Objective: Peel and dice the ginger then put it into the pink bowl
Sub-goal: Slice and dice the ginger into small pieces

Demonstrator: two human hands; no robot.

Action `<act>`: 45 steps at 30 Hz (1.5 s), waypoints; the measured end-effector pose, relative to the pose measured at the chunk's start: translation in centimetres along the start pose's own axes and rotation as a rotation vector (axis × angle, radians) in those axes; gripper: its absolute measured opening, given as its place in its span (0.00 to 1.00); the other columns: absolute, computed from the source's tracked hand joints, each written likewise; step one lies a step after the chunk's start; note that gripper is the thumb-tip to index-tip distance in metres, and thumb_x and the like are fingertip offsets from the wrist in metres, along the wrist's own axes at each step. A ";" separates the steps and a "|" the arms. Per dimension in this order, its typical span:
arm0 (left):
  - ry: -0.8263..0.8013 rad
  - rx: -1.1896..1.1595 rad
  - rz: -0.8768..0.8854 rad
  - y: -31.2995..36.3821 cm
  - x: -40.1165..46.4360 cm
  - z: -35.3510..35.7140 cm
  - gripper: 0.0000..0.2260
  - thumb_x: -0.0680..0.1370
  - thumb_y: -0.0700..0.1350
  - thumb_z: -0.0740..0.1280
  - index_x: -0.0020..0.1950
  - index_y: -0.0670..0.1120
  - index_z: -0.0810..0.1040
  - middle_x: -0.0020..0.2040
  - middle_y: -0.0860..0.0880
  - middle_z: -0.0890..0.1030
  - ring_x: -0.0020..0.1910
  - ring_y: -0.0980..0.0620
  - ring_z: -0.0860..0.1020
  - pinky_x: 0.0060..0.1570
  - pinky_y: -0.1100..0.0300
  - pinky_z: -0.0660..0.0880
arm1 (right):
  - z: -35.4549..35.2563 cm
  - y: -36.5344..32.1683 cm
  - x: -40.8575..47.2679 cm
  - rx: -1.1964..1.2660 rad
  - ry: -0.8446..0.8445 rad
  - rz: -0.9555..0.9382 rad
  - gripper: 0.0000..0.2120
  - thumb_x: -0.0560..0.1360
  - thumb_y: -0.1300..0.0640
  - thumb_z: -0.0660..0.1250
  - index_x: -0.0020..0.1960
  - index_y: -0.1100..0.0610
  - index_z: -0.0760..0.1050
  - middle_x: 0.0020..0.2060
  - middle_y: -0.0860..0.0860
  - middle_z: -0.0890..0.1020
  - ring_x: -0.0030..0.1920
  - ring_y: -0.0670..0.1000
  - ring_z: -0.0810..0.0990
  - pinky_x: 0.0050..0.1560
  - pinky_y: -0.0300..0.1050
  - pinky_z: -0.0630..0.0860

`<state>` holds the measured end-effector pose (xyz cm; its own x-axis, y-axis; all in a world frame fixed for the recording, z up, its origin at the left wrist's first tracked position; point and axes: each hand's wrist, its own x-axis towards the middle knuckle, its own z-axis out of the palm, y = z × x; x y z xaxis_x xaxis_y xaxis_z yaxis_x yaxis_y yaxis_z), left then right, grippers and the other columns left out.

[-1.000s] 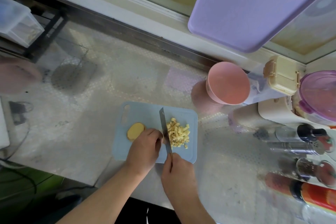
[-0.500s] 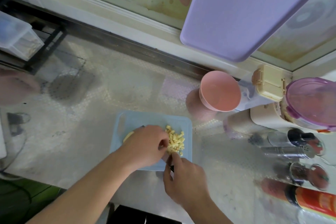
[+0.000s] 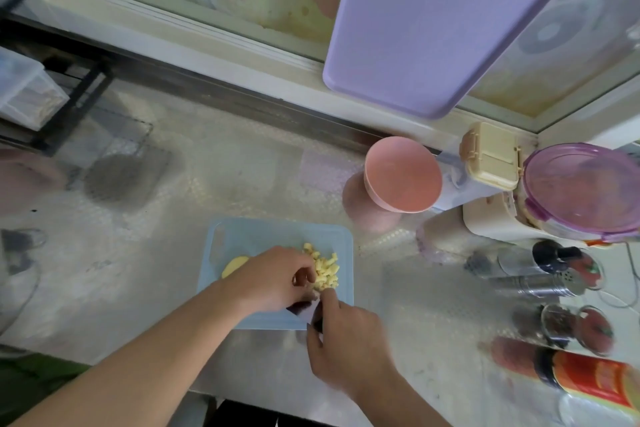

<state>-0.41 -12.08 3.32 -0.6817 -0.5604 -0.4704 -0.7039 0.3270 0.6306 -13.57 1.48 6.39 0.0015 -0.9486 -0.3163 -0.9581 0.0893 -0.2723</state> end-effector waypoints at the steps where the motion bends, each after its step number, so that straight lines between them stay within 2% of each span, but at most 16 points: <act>1: 0.041 0.014 -0.005 0.2 0.3 0.3 0.05 0.77 0.52 0.73 0.50 0.56 0.80 0.44 0.59 0.80 0.42 0.60 0.78 0.40 0.66 0.73 | 0.0 0.1 0.0 0.003 -0.023 0.010 0.08 0.76 0.46 0.59 0.51 0.48 0.64 0.36 0.46 0.80 0.31 0.53 0.80 0.29 0.46 0.74; 5: 0.248 0.074 -0.079 0.7 1.1 1.5 0.02 0.80 0.48 0.69 0.47 0.53 0.78 0.45 0.56 0.79 0.44 0.56 0.78 0.45 0.56 0.78 | -0.1 0.5 -0.4 0.037 -0.026 0.020 0.10 0.78 0.46 0.56 0.55 0.50 0.65 0.37 0.47 0.79 0.33 0.54 0.80 0.32 0.47 0.73; 9: 0.351 0.011 -0.079 0.7 1.0 2.0 0.11 0.83 0.54 0.64 0.44 0.51 0.76 0.40 0.55 0.77 0.40 0.55 0.76 0.40 0.54 0.74 | -0.2 1.1 -0.4 0.050 -0.032 0.016 0.11 0.78 0.45 0.55 0.57 0.50 0.64 0.38 0.46 0.79 0.35 0.54 0.80 0.35 0.48 0.75; 14: 0.154 0.106 -0.097 2.1 -0.2 2.3 0.10 0.76 0.61 0.66 0.50 0.57 0.71 0.42 0.58 0.76 0.42 0.56 0.77 0.39 0.56 0.70 | -0.2 1.9 -0.6 0.064 -0.049 -0.021 0.16 0.77 0.46 0.55 0.63 0.49 0.64 0.41 0.46 0.82 0.38 0.53 0.81 0.39 0.48 0.77; 19: 0.257 0.252 -0.213 3.1 0.7 2.9 0.10 0.83 0.57 0.62 0.55 0.52 0.74 0.50 0.53 0.80 0.48 0.50 0.79 0.47 0.51 0.77 | -1.0 2.5 -1.1 0.067 -0.081 -0.082 0.16 0.78 0.47 0.55 0.63 0.52 0.62 0.43 0.49 0.82 0.39 0.57 0.80 0.37 0.49 0.72; 23: 0.277 0.302 -0.184 3.8 0.6 3.6 0.09 0.86 0.52 0.56 0.50 0.51 0.71 0.46 0.51 0.78 0.44 0.49 0.75 0.40 0.53 0.68 | -1.8 3.0 -1.4 0.077 -0.112 -0.132 0.14 0.78 0.48 0.55 0.60 0.51 0.59 0.45 0.50 0.82 0.43 0.58 0.82 0.38 0.50 0.71; 25: 0.287 0.234 -0.196 4.0 0.5 3.8 0.06 0.85 0.47 0.58 0.51 0.50 0.72 0.43 0.51 0.76 0.43 0.49 0.74 0.40 0.54 0.66 | -2.1 3.3 -1.5 0.076 -0.122 -0.140 0.15 0.78 0.49 0.56 0.62 0.52 0.61 0.46 0.50 0.82 0.44 0.59 0.82 0.37 0.49 0.69; 26: 0.286 0.177 -0.192 4.0 0.4 3.8 0.04 0.83 0.44 0.60 0.53 0.49 0.74 0.44 0.52 0.76 0.43 0.50 0.74 0.41 0.54 0.68 | -2.1 3.5 -1.5 0.067 -0.123 -0.138 0.16 0.78 0.49 0.56 0.63 0.53 0.62 0.46 0.50 0.82 0.45 0.59 0.82 0.38 0.49 0.68; 27: 0.305 0.125 -0.185 3.9 0.2 3.9 0.07 0.81 0.42 0.62 0.56 0.49 0.76 0.45 0.53 0.77 0.45 0.51 0.76 0.43 0.55 0.71 | -2.1 3.6 -1.5 0.057 -0.122 -0.135 0.17 0.78 0.48 0.56 0.64 0.53 0.63 0.47 0.51 0.82 0.45 0.59 0.82 0.38 0.49 0.67; 29: 0.377 0.050 -0.181 3.8 -0.1 4.3 0.10 0.82 0.44 0.63 0.61 0.52 0.78 0.51 0.55 0.80 0.49 0.52 0.78 0.48 0.55 0.76 | -2.1 3.8 -1.6 0.061 -0.118 -0.131 0.17 0.78 0.48 0.56 0.64 0.54 0.64 0.47 0.51 0.82 0.45 0.58 0.82 0.38 0.49 0.69; 31: 0.451 0.014 -0.193 4.0 -0.6 4.3 0.08 0.84 0.46 0.63 0.59 0.53 0.81 0.53 0.55 0.83 0.51 0.52 0.81 0.50 0.55 0.78 | -2.1 3.8 -1.7 0.080 -0.113 -0.133 0.16 0.78 0.48 0.56 0.63 0.53 0.64 0.46 0.50 0.82 0.44 0.57 0.82 0.39 0.49 0.72; 34: 0.474 -0.072 -0.154 4.0 -0.8 4.3 0.15 0.81 0.39 0.65 0.62 0.54 0.82 0.55 0.60 0.82 0.51 0.57 0.80 0.51 0.66 0.75 | -2.3 3.7 -1.7 0.084 -0.099 -0.123 0.15 0.78 0.47 0.56 0.61 0.52 0.64 0.46 0.49 0.82 0.44 0.57 0.82 0.40 0.49 0.74; 38: 0.448 -0.057 -0.153 3.6 -1.2 3.9 0.11 0.82 0.43 0.65 0.53 0.57 0.83 0.46 0.58 0.84 0.45 0.58 0.80 0.48 0.58 0.79 | -2.6 3.3 -1.5 0.077 -0.093 -0.116 0.15 0.79 0.47 0.56 0.62 0.52 0.63 0.47 0.50 0.82 0.46 0.57 0.82 0.39 0.48 0.70; 41: 0.465 -0.219 -0.116 3.4 -1.6 3.5 0.18 0.82 0.37 0.64 0.59 0.59 0.84 0.51 0.61 0.83 0.50 0.63 0.81 0.52 0.66 0.77 | -2.6 3.0 -1.3 0.086 -0.100 -0.074 0.15 0.79 0.46 0.57 0.62 0.52 0.64 0.47 0.50 0.82 0.46 0.57 0.82 0.41 0.49 0.74; 43: 0.538 -0.290 -0.095 3.2 -2.0 2.7 0.12 0.81 0.40 0.69 0.55 0.58 0.84 0.49 0.63 0.83 0.50 0.65 0.80 0.51 0.70 0.76 | -2.5 2.9 -1.3 0.132 -0.089 -0.019 0.14 0.78 0.46 0.57 0.61 0.50 0.64 0.45 0.48 0.82 0.45 0.55 0.82 0.43 0.49 0.76; 45: 0.692 -0.378 -0.153 2.7 -2.5 1.4 0.07 0.81 0.43 0.70 0.51 0.56 0.84 0.46 0.62 0.84 0.47 0.63 0.81 0.47 0.70 0.76 | -2.4 2.9 -1.4 0.193 -0.065 0.058 0.11 0.78 0.45 0.58 0.56 0.49 0.64 0.43 0.47 0.82 0.44 0.54 0.82 0.41 0.49 0.74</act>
<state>-0.93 -8.71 5.32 -0.2171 -0.9634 -0.1570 -0.5802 -0.0020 0.8144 -17.01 2.34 8.20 -0.0273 -0.9195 -0.3922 -0.8846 0.2050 -0.4190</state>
